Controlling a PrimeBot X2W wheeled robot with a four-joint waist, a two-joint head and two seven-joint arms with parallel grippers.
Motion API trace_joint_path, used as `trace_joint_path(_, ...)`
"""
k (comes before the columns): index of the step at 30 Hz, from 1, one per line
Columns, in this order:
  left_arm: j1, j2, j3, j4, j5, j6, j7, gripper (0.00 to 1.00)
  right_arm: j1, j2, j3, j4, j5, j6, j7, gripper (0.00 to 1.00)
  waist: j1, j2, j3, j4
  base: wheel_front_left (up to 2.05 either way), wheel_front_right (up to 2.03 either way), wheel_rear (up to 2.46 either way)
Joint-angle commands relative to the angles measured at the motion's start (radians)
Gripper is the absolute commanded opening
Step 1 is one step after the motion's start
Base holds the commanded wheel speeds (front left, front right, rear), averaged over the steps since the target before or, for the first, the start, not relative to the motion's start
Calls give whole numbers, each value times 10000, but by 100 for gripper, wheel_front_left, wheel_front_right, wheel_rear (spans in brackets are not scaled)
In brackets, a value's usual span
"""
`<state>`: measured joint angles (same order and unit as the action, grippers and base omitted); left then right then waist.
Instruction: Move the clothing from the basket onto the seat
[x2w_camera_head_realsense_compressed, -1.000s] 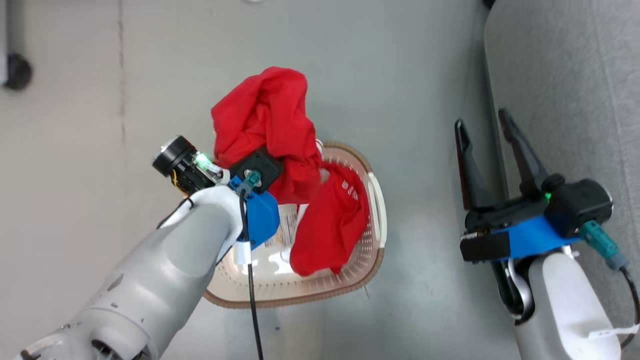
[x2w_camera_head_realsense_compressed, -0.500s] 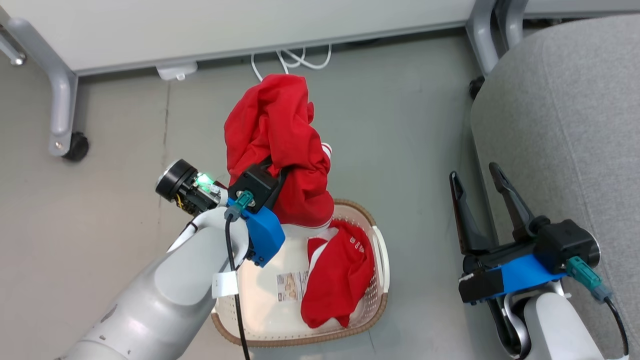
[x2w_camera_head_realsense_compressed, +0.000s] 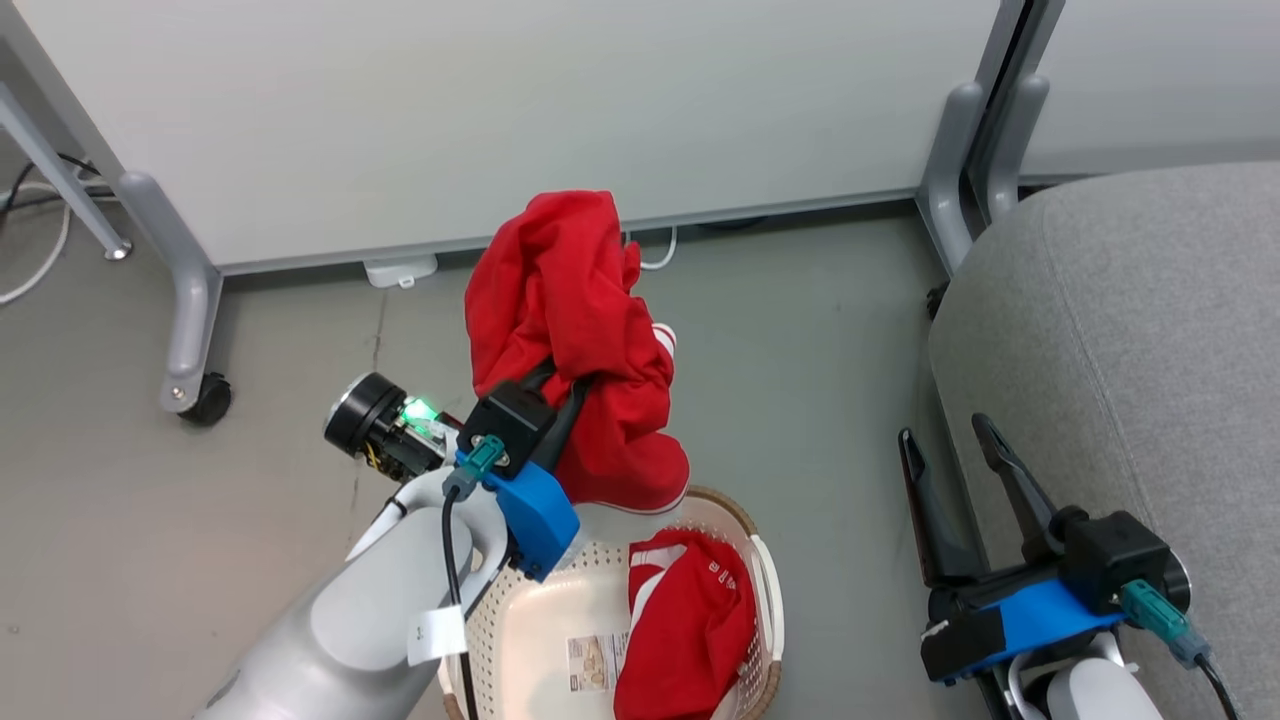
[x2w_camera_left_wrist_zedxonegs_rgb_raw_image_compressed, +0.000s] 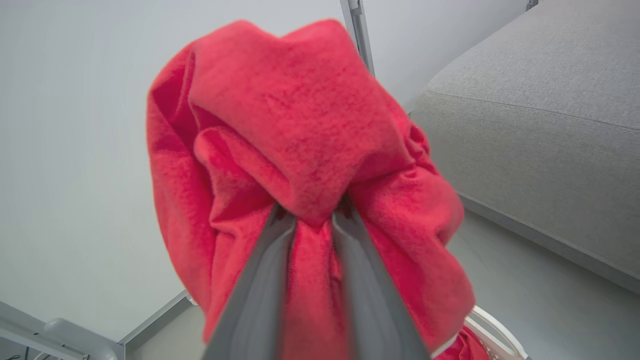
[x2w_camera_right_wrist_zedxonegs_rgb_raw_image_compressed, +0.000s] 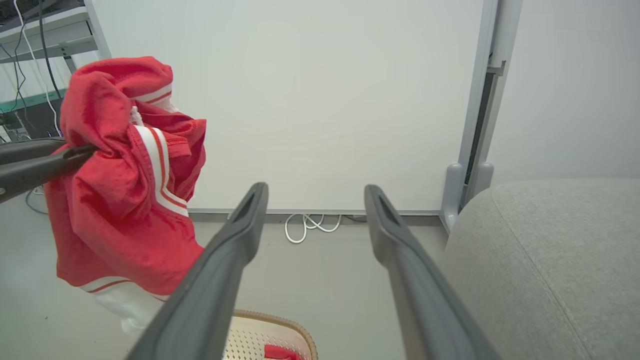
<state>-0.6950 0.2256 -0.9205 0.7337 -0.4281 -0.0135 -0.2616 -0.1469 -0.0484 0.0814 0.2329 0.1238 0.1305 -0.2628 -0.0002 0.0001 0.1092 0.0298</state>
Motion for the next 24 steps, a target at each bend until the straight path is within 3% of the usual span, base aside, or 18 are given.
trace_joint_path(1,122,31,47,-81,42,41,-50,0,182,-36,-13,18,65,4,-31,100,2,-1,-166,60,0,0,0)
trace_joint_path(16,656,65,362,-582,153,-35,-51,0,547,-36,67,37,135,5,-31,100,2,-1,-590,193,0,0,0)
trace_joint_path(24,545,-28,407,-646,259,-83,-51,0,242,-36,655,21,-19,5,-31,100,2,-1,-531,289,0,0,0)
